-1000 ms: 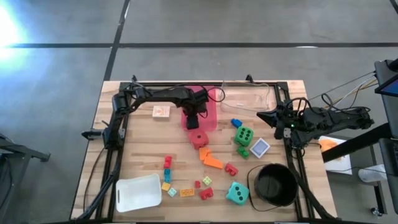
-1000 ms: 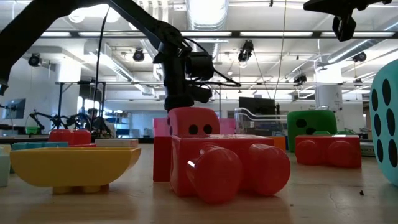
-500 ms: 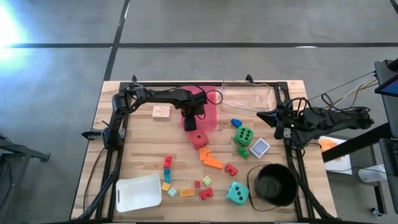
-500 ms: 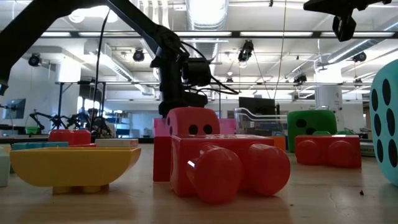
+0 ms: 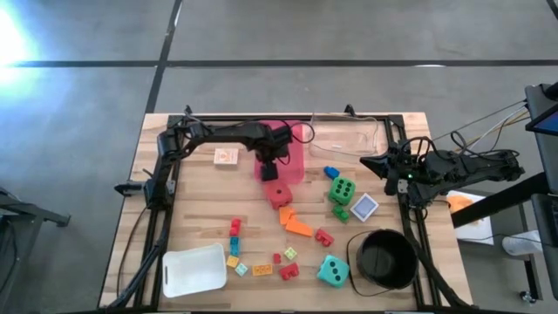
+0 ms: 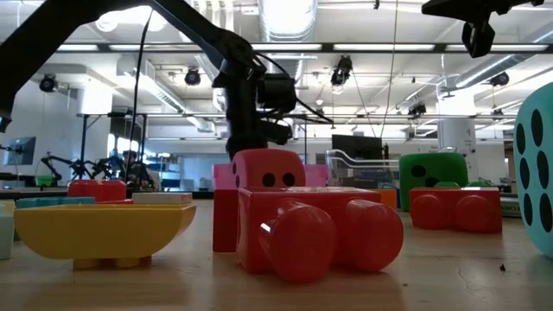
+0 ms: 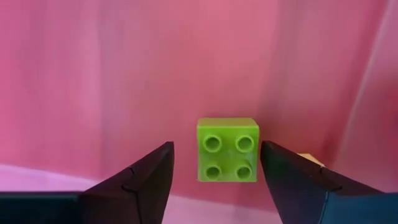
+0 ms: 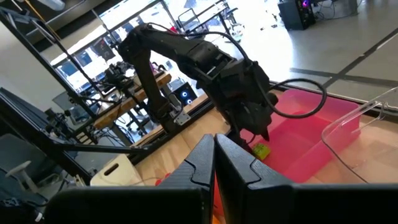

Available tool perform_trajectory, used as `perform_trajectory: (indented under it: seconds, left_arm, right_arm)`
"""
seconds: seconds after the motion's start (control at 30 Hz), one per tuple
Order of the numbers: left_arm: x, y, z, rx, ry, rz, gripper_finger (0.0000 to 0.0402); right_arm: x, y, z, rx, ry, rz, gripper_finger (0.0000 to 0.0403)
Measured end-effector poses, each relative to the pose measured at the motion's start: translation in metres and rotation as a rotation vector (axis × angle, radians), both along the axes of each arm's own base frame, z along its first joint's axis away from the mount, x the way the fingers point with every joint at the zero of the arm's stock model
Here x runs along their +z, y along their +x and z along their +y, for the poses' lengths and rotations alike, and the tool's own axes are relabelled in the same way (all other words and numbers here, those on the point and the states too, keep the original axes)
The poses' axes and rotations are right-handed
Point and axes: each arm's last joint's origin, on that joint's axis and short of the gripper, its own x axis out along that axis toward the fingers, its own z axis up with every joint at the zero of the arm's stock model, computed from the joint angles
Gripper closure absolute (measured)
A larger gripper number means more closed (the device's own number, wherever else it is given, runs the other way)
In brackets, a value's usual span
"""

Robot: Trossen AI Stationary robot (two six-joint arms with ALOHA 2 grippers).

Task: Pick & Place Toys
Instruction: Put the red game piece into the red bin

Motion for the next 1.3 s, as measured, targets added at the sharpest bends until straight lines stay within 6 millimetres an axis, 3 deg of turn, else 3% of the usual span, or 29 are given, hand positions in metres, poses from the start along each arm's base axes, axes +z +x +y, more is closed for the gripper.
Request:
perform_trajectory:
  seconds: [0.2, 0.47, 0.87, 1.1, 1.3]
  left_arm:
    - [0.023, 0.006, 0.003, 0.077, 0.018, -0.026, 0.0156]
    - [0.057, -0.002, -0.004, 0.409, -0.05, 0.069, 0.0155]
    - [0.098, -0.042, -0.07, 0.641, -0.078, 0.034, 0.0155]
    - [0.093, -0.073, -0.106, 0.836, -0.099, 0.031, 0.0155]
    - [0.084, -0.084, -0.14, 0.888, -0.12, 0.05, 0.0156]
  right_arm:
    - [0.0, 0.0, 0.0, 0.0, 0.0, 0.0, 0.0394]
    - [0.0, 0.0, 0.0, 0.0, 0.0, 0.0, 0.0394]
    - [0.0, 0.0, 0.0, 0.0, 0.0, 0.0, 0.0394]
    - [0.0, 0.0, 0.0, 0.0, 0.0, 0.0, 0.0394]
    - [0.0, 0.0, 0.0, 0.0, 0.0, 0.001, 0.0394]
